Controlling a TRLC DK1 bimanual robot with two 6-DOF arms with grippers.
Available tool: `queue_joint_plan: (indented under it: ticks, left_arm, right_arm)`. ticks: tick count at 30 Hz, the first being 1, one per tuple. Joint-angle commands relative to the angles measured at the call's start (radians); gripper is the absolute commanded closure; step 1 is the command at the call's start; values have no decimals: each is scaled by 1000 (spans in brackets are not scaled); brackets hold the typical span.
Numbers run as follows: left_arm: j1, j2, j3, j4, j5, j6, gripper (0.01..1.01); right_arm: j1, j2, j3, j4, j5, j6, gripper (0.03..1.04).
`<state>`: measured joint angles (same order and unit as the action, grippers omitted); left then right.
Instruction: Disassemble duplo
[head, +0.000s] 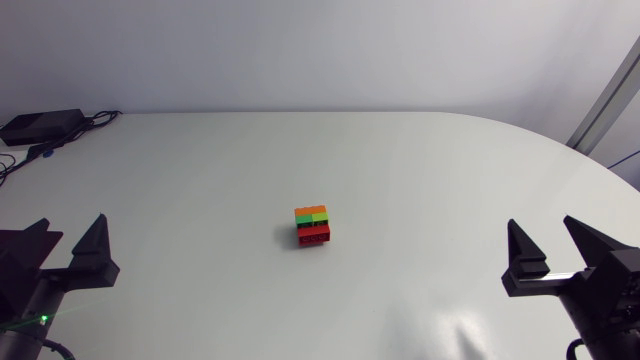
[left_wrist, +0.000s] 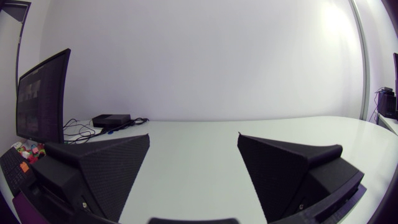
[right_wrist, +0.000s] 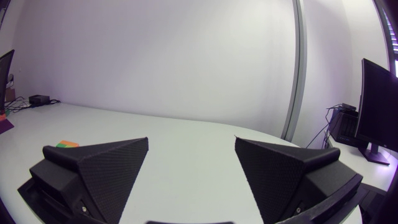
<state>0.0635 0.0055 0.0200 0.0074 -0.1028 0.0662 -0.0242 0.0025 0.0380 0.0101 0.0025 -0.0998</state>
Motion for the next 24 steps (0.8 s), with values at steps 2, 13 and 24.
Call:
queue_joint_plan:
  ticks: [2,13,24]
  left_arm:
    - [-7,-15,-20,5,9,1,46]
    - [-13,-15,-20,5,9,-2,46]
    - [-44,-16,32,-53,2,29,105]
  right_arm:
    - [9,-7,-38,-18,-6,25,64]
    - [17,-7,-38,-18,-10,26,64]
    - [41,-10,-32,-12,-10,5,64]
